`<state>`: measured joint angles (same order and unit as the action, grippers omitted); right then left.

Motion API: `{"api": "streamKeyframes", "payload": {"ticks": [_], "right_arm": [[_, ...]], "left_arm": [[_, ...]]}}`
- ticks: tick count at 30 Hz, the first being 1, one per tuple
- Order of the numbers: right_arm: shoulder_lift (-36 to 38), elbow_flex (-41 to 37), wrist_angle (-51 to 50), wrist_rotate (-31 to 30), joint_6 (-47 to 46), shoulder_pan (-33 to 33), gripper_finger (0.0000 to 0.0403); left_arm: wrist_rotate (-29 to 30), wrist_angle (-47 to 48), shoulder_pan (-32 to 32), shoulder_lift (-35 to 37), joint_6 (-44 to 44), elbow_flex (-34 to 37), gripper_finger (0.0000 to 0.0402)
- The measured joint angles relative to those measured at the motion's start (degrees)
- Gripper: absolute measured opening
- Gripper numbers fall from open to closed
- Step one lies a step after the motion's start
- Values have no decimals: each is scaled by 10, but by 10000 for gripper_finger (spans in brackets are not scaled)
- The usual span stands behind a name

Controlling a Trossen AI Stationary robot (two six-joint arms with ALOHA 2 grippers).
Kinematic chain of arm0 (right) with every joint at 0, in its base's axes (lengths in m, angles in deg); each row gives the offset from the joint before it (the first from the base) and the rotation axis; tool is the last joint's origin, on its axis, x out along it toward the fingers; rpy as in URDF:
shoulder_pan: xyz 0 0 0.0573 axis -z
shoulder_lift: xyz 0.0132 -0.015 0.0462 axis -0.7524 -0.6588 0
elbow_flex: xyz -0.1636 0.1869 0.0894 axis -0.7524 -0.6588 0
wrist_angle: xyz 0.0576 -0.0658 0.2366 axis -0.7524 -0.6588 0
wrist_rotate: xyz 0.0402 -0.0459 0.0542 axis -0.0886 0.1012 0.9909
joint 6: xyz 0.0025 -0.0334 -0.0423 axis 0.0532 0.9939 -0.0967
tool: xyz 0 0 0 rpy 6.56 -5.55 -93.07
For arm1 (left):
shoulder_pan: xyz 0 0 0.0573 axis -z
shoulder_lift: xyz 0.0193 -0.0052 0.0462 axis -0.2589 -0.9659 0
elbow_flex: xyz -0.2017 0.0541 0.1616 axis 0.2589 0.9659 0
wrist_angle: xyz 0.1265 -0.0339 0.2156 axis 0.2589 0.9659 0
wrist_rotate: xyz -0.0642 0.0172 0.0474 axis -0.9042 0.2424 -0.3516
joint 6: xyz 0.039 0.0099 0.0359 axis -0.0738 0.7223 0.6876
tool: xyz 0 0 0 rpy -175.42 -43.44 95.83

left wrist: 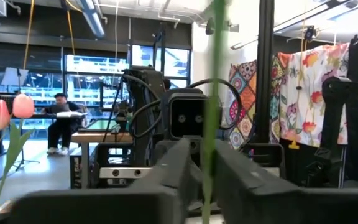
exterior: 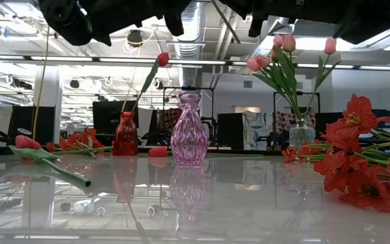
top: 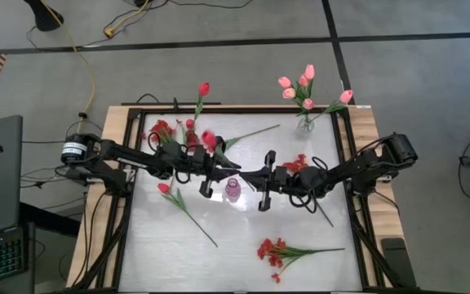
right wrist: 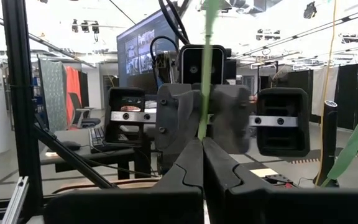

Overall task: Sort flowers into vase by color
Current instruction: Put the red flower into the red vase

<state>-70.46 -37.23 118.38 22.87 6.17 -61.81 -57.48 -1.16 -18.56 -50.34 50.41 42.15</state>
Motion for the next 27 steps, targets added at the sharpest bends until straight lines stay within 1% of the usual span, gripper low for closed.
{"api": "streamKeyframes", "payload": {"ticks": [1, 3, 7, 13, 17, 21, 27], "right_arm": [[0, 0, 0, 0, 0, 0, 22], [0, 0, 0, 0, 0, 0, 32], [0, 0, 0, 0, -5, 0, 54], [0, 0, 1, 0, 0, 0, 68], [0, 0, -8, 1, 0, 0, 87], [0, 0, -16, 0, 0, 0, 127], [1, 0, -32, 1, 0, 0, 218]], "left_arm": [[0, 0, 0, 0, 0, 0, 21], [0, 2, 0, 0, 0, 0, 9], [0, 5, 0, 0, 1, 0, 2], [0, 6, 0, 0, 4, 0, 1], [0, 16, -2, 0, 13, 0, 0], [0, 33, -10, 4, 12, 0, 0], [0, 88, -22, 32, 20, 1, 0]]}}
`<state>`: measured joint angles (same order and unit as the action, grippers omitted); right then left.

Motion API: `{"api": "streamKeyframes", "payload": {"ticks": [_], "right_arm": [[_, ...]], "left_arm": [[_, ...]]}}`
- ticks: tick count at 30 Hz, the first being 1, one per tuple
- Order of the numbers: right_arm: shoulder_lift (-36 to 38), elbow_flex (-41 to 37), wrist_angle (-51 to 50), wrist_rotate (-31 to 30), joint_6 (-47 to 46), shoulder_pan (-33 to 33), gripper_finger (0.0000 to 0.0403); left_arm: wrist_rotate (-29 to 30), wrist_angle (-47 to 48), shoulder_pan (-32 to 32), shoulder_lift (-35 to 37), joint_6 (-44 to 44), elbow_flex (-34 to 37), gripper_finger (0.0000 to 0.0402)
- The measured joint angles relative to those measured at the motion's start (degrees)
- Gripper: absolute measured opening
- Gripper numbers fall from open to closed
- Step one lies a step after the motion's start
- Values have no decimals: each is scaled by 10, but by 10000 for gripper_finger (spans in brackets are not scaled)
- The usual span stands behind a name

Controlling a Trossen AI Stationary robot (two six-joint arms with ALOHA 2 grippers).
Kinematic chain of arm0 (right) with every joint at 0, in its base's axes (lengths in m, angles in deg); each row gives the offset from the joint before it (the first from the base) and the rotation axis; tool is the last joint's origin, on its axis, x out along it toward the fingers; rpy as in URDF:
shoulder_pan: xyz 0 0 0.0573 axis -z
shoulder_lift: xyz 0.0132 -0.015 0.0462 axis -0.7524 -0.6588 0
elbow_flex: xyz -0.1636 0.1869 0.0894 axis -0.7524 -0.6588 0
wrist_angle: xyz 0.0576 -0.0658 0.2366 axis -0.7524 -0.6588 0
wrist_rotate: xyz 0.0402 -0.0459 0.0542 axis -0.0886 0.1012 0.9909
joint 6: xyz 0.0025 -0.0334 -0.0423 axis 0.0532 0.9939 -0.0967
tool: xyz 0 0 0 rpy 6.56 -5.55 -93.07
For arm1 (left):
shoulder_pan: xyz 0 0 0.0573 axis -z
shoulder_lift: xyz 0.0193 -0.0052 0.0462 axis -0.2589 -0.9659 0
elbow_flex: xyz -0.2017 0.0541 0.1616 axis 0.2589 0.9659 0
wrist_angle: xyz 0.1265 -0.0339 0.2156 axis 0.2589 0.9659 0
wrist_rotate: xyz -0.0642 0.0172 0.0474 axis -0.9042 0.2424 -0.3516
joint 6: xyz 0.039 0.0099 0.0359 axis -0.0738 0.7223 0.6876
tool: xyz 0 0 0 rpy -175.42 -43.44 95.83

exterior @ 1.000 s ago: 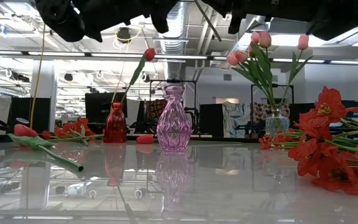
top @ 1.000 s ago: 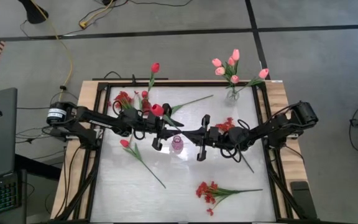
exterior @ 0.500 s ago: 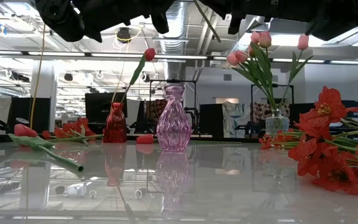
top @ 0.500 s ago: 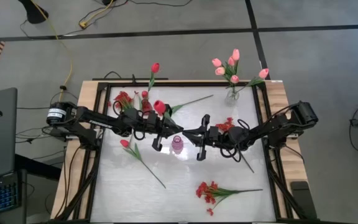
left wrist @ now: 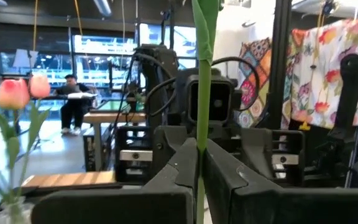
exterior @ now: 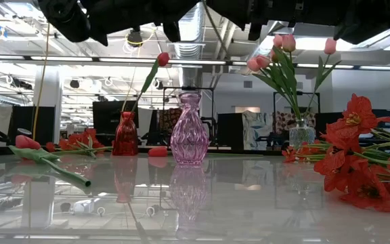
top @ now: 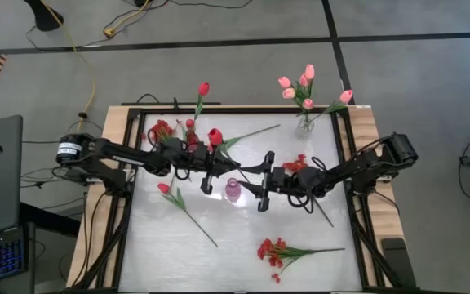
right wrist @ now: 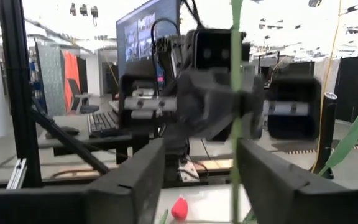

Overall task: Sort flowers into vase by color
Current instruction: Put the red flower into the red vase

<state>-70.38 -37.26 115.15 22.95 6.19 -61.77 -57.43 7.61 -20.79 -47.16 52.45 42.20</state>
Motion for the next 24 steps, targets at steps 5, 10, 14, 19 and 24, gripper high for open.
{"api": "streamKeyframes", "payload": {"ticks": [5, 10, 14, 19, 24], "right_arm": [[23, 0, -60, 0, 2, 0, 275], [54, 0, -129, 0, 1, 0, 294], [67, 0, -164, -1, -1, 0, 295], [65, 0, -200, 0, -28, 0, 295], [65, 0, -230, 0, -50, 4, 295]], "left_arm": [[21, 114, -10, 71, 34, 0, 0], [113, 264, -10, 166, 97, 0, 0], [182, 359, -10, 231, 132, 9, 0], [267, 404, -30, 303, 146, 54, 0], [270, 376, -84, 364, 123, 121, 1]]}}
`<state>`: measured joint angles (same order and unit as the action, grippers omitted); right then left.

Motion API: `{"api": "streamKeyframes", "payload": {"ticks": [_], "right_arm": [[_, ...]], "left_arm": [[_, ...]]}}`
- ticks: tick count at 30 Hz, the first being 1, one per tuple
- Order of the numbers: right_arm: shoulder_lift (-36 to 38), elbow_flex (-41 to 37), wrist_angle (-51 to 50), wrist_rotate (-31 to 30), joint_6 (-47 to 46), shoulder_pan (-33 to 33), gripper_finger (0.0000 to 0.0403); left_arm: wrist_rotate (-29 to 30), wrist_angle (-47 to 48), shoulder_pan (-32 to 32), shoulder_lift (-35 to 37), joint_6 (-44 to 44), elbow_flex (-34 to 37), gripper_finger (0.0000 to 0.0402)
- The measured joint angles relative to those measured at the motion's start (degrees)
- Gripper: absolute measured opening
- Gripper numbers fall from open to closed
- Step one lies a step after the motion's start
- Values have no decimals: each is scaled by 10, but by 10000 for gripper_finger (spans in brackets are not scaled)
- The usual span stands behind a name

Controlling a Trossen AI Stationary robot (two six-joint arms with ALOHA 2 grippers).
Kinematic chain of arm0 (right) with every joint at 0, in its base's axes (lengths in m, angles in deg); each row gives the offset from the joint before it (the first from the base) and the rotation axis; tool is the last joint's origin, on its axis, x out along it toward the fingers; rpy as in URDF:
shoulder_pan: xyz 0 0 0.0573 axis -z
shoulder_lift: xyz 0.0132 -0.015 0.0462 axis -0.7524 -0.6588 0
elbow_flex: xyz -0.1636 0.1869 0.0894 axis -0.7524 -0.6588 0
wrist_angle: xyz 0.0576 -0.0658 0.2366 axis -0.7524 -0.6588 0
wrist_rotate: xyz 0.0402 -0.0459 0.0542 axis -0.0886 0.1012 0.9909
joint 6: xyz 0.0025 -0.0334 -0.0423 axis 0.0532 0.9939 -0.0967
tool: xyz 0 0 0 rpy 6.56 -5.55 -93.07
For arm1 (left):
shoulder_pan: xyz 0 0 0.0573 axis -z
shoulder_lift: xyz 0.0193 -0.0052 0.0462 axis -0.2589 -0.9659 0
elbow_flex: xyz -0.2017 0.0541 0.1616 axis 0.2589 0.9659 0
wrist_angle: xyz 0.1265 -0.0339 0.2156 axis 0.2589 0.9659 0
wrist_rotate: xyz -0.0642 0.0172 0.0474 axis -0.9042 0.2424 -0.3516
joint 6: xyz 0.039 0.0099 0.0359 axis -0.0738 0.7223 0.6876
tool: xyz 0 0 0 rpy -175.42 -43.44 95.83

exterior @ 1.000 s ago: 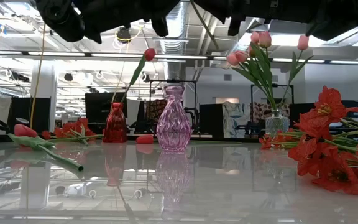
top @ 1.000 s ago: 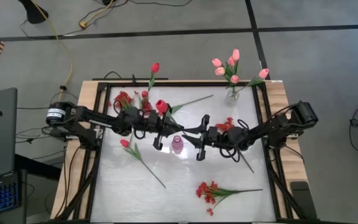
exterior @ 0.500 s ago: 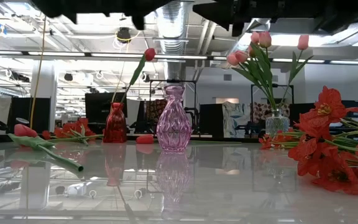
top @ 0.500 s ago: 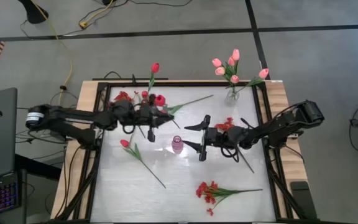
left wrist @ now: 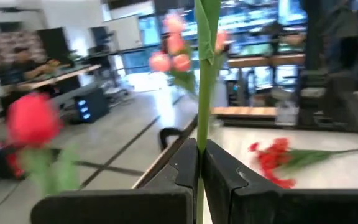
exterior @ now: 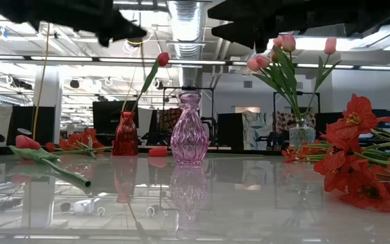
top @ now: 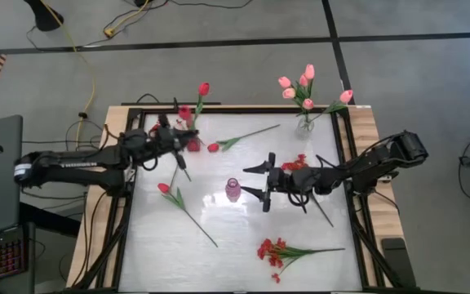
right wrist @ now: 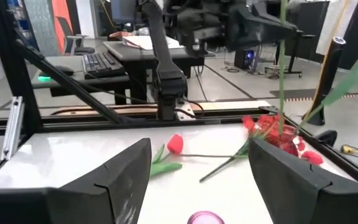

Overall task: Sort flowers into vase by color
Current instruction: Put the red flower into the red vase

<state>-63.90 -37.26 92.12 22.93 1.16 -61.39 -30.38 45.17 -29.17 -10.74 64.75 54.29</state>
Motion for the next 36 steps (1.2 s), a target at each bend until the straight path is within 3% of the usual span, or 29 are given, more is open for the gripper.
{"api": "streamKeyframes", "payload": {"ticks": [6, 12, 29, 36], "right_arm": [[0, 0, -3, 0, 0, 0, 295], [0, 0, -11, 0, 0, 2, 295], [0, 0, -19, 0, 0, 15, 295], [0, 0, -19, 1, 0, 15, 295]], "left_arm": [[-1, 1, -82, 41, -25, 47, 1], [-62, -4, -133, 61, -43, 53, 1], [-66, 48, -187, 63, -44, 53, 2], [-74, 26, -194, 4, -45, 53, 2]]}}
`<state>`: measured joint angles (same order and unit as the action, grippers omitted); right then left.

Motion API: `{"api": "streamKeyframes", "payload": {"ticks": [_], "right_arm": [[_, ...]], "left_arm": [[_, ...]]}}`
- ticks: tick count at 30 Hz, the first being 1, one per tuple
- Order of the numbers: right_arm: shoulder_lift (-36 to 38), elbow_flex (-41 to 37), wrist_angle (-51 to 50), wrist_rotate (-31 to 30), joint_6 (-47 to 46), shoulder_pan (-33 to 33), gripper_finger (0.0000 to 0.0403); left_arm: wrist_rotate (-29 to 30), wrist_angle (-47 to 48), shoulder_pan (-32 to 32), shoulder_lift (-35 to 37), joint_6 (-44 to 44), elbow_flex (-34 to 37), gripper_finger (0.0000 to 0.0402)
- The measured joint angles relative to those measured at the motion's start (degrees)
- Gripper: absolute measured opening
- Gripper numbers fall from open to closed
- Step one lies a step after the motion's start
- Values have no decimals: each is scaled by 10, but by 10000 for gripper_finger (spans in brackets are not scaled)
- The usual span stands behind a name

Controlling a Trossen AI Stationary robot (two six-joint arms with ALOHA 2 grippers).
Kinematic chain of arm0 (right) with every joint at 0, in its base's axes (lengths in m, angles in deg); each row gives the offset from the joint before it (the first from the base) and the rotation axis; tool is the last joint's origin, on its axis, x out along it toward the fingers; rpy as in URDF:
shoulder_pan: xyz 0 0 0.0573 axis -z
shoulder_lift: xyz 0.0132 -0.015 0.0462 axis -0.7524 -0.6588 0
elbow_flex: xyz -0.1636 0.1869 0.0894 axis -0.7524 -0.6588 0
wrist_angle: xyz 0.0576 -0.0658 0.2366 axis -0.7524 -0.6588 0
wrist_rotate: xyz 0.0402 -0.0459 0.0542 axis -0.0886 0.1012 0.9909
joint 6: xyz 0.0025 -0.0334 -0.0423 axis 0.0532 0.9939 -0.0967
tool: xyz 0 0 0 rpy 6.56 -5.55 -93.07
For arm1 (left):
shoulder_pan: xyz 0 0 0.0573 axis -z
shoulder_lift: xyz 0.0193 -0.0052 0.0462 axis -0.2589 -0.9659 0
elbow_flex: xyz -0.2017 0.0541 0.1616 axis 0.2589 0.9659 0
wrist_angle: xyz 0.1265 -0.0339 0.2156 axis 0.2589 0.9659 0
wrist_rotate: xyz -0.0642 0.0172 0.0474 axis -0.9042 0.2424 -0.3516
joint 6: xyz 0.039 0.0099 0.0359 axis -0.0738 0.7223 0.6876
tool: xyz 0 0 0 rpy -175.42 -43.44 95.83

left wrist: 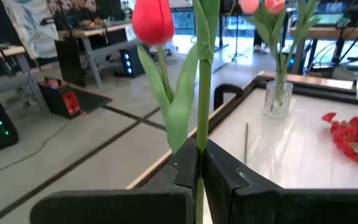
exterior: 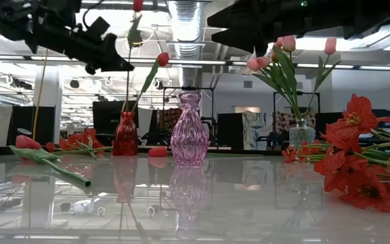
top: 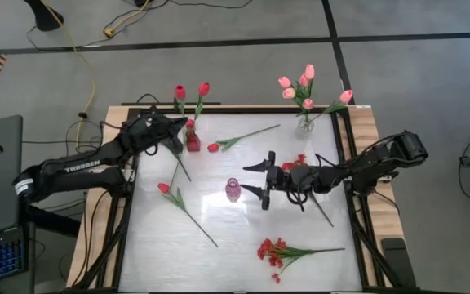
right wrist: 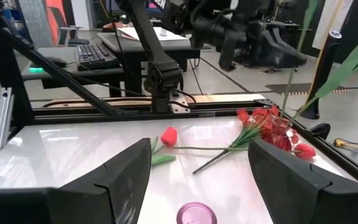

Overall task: Sort flowers into vase by color
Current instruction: Put the red flower into the red vase

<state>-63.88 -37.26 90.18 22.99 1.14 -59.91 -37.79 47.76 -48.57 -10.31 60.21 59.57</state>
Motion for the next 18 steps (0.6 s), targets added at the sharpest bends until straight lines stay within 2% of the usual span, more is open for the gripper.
{"api": "streamKeyframes", "payload": {"ticks": [8, 18], "right_arm": [[0, 0, -24, 0, 10, 0, 295], [0, 0, -32, 0, 9, 4, 295]], "left_arm": [[3, -29, -2, -73, 4, 0, 2], [4, -31, -2, -91, -20, 0, 2]]}}
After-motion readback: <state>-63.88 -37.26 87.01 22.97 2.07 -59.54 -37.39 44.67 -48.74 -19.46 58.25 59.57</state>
